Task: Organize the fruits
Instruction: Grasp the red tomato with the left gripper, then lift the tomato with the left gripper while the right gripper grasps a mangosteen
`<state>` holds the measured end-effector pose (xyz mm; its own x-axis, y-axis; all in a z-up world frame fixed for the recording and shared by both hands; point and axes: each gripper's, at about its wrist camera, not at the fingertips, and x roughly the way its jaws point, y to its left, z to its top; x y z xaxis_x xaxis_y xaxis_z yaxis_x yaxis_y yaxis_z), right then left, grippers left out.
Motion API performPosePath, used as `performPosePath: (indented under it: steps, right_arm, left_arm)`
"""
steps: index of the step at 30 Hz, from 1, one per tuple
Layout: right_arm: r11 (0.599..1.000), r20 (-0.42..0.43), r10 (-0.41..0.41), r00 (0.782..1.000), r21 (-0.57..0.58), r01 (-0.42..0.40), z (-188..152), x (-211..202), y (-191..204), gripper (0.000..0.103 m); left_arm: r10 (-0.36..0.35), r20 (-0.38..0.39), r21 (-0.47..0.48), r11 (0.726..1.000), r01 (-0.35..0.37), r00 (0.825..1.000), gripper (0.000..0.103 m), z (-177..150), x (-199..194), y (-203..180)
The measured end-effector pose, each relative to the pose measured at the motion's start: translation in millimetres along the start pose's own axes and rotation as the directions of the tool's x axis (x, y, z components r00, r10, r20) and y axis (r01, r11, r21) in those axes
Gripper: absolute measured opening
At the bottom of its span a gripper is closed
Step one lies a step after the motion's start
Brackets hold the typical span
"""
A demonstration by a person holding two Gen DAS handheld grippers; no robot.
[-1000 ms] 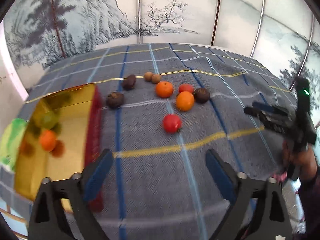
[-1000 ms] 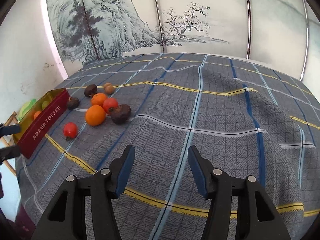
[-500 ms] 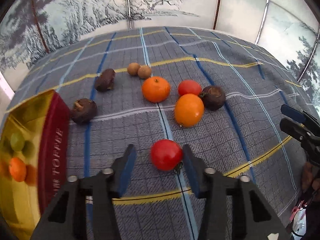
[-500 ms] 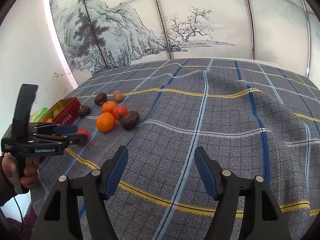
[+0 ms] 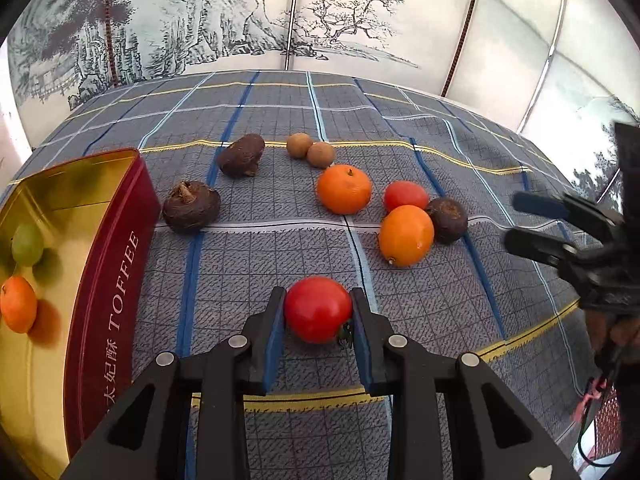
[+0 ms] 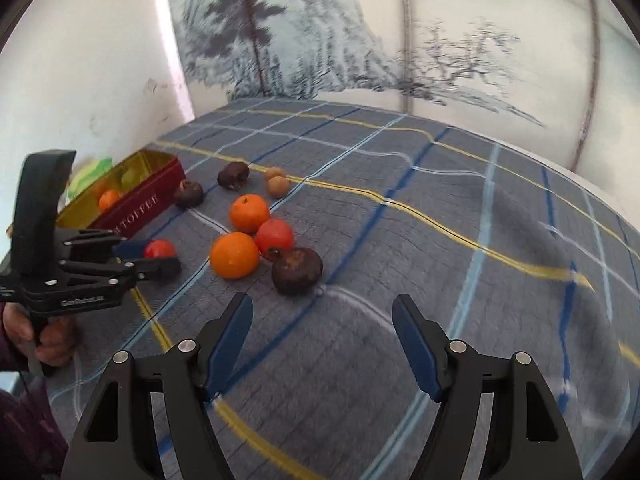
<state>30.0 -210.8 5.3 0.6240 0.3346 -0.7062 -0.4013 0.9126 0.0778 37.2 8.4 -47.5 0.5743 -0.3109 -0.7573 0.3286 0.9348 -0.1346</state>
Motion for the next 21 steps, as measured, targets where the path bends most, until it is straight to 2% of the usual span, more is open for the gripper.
performPosePath:
  steps: [4, 7, 11, 13, 14, 15, 21]
  right_arm:
    - [0.997, -0.032, 0.025, 0.999, -0.075, -0.027, 13, 26, 6, 0.073]
    - [0.992, -0.063, 0.010, 0.998, -0.124, -0.018, 16, 42, 11, 0.073]
    - [0.988, -0.078, 0.020, 0.997, -0.150, -0.031, 18, 53, 14, 0.071]
    - [0.986, -0.104, 0.013, 0.995, -0.166, -0.030, 19, 61, 17, 0.063]
    - [0.986, -0.117, 0.030, 0.993, -0.157, -0.048, 20, 64, 15, 0.055]
    - [0.987, -0.112, 0.034, 0.993, -0.151, -0.051, 21, 63, 13, 0.038]
    - [0.997, -0.071, -0.030, 0.997, -0.076, 0.024, 10, 40, 0, 0.038]
  left_arm:
    - [0.004, 0.013, 0.013, 1.000, -0.004, 1.000, 0.027, 0, -1, -3]
    - [0.005, 0.017, 0.021, 1.000, -0.006, 1.000, 0.027, 0, -1, -4]
    - [0.004, 0.014, 0.021, 1.000, -0.004, 1.000, 0.027, 0, 0, -3]
    - [0.008, 0.012, 0.021, 1.000, -0.008, 1.000, 0.027, -1, 0, -3]
    - [0.008, 0.012, 0.022, 1.000, -0.008, 1.000, 0.027, -1, 0, -4]
    - [0.011, 0.014, 0.022, 1.000, -0.011, 1.000, 0.027, -1, 0, -4]
    - [0.017, 0.022, 0.025, 1.000, -0.018, 1.000, 0.027, -1, -1, -5]
